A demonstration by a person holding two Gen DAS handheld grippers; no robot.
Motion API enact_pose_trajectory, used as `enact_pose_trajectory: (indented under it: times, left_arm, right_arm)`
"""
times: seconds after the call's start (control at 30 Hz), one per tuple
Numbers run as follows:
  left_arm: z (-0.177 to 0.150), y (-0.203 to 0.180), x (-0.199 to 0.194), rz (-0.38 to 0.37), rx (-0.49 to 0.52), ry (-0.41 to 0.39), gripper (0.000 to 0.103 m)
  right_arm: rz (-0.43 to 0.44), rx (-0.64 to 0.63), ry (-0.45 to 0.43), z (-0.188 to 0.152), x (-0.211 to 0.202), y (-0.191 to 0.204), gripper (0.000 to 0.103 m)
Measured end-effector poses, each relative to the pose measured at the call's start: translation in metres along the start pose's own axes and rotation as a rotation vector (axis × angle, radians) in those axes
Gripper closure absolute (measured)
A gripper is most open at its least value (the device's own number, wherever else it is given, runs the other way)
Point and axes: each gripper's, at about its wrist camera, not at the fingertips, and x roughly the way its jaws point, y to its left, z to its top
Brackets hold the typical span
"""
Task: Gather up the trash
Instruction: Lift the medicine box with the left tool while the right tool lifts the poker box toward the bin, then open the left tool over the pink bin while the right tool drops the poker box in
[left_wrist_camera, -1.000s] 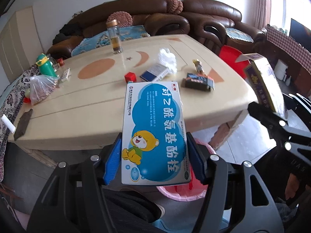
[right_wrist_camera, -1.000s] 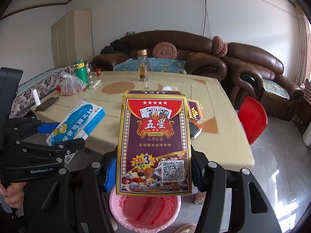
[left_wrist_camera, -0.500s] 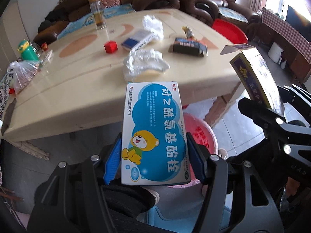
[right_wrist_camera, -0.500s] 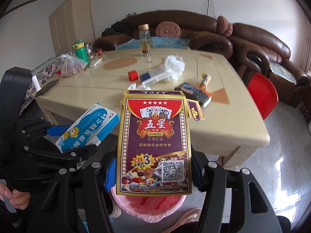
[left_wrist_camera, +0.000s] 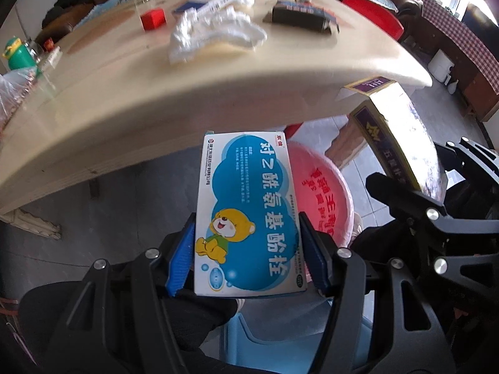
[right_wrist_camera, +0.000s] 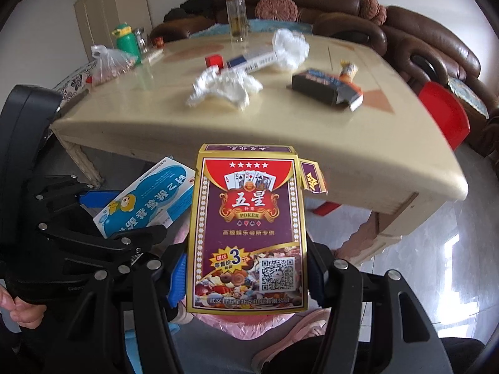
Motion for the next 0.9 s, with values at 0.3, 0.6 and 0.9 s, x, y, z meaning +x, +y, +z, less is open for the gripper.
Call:
enact_pose_trajectory:
  times: [0.3, 0.6, 0.9]
  left_arm:
    - [-0.004, 0.0, 0.049, -0.022, -0.007, 0.105, 0.042]
    - [0.003, 0.003, 0.095, -0.03, -0.034, 0.226, 0.042]
    - [-0.002, 0.008, 0.103, -0.04, -0.056, 0.318, 0.042]
  right_arm:
    - [0.013, 0.016, 0.141, -0.012, 0.059, -0.013, 0.045]
    - [0.032, 0.029, 0.261, -0.02, 0.111, -0.027, 0.045]
    - [0.059, 0.049, 0.354, -0.027, 0.156, -0.035, 0.045]
